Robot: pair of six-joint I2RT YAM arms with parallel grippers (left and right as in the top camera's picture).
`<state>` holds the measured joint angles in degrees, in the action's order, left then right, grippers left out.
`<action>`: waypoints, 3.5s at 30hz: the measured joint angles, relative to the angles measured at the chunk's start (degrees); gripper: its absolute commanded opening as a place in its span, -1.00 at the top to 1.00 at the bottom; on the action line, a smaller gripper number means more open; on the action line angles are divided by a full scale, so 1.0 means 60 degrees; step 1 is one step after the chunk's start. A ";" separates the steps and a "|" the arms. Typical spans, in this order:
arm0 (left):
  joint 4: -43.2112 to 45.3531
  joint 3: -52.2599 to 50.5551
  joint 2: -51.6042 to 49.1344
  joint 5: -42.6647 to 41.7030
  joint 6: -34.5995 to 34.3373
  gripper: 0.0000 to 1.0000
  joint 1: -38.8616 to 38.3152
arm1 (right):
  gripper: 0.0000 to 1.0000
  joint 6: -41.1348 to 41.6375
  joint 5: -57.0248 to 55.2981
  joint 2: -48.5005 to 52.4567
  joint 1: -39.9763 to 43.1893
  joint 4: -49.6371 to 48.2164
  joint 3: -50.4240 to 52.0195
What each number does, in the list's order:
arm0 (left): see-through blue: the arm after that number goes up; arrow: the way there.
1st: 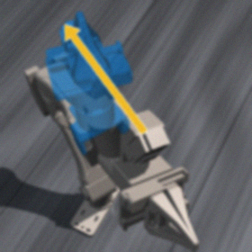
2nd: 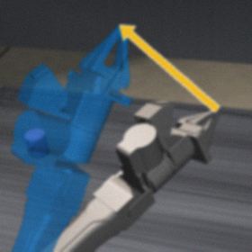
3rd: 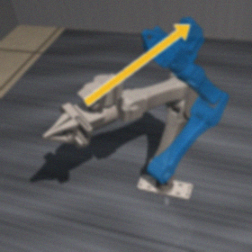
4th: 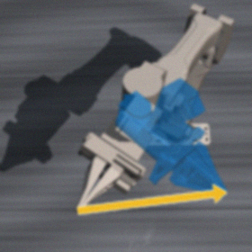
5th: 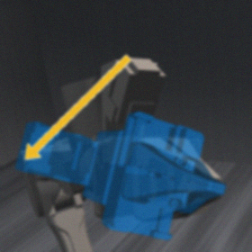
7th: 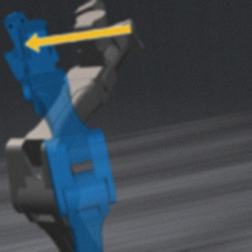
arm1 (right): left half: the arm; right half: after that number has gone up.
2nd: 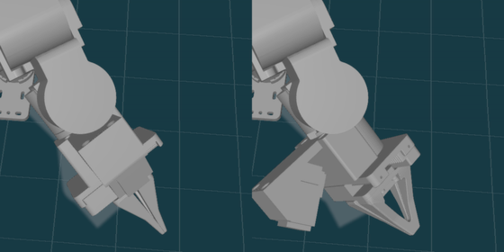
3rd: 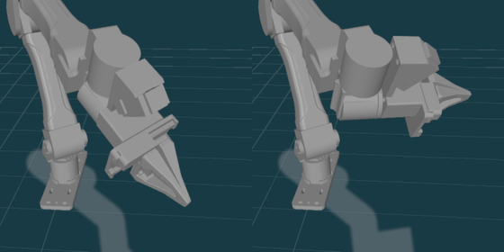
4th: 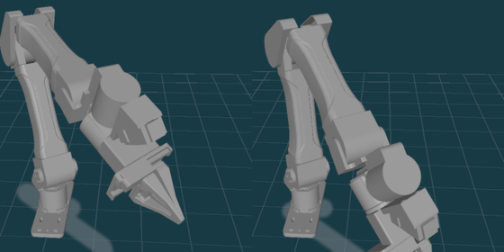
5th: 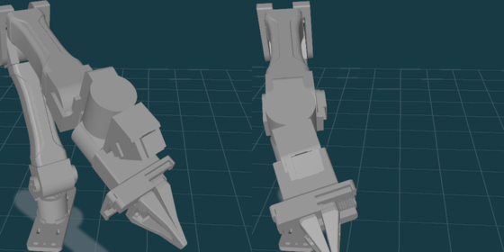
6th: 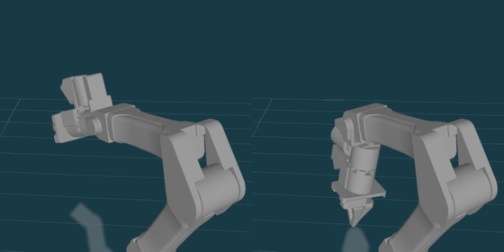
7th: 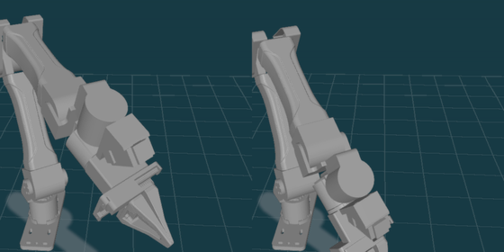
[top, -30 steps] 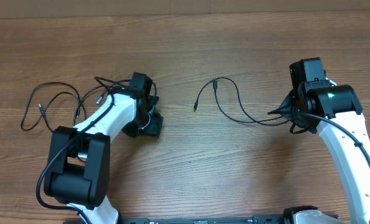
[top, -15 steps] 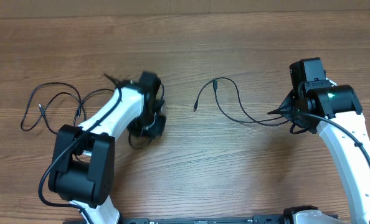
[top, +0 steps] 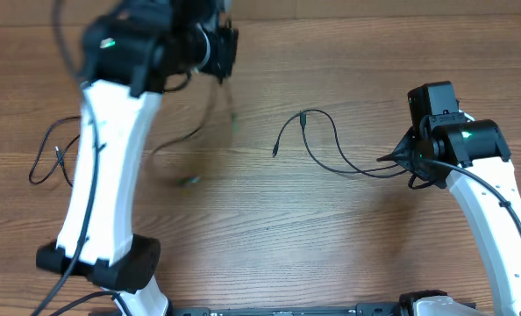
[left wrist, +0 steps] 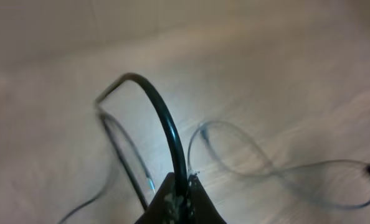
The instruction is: Untangle cables
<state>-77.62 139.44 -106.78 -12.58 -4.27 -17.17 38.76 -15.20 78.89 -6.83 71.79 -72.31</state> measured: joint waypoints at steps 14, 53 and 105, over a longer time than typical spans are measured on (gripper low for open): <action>-0.1515 0.3391 0.0157 0.2116 -0.0127 0.91 0.1260 | 0.92 -0.0004 0.0000 0.0000 0.0000 0.0004 0.0000; -0.2106 -0.1592 -0.1144 0.3832 -0.3982 0.88 0.7697 | 0.92 -0.0004 0.0248 0.0000 0.0000 0.0142 0.0000; -0.3166 -0.7293 -0.1333 0.2138 -0.1931 0.26 0.3158 | 0.92 -0.1359 0.3213 0.0000 -0.0080 -0.1756 0.0000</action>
<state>-96.62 95.68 -114.78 0.25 -15.86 1.78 30.61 4.08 78.89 -7.31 61.25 -72.31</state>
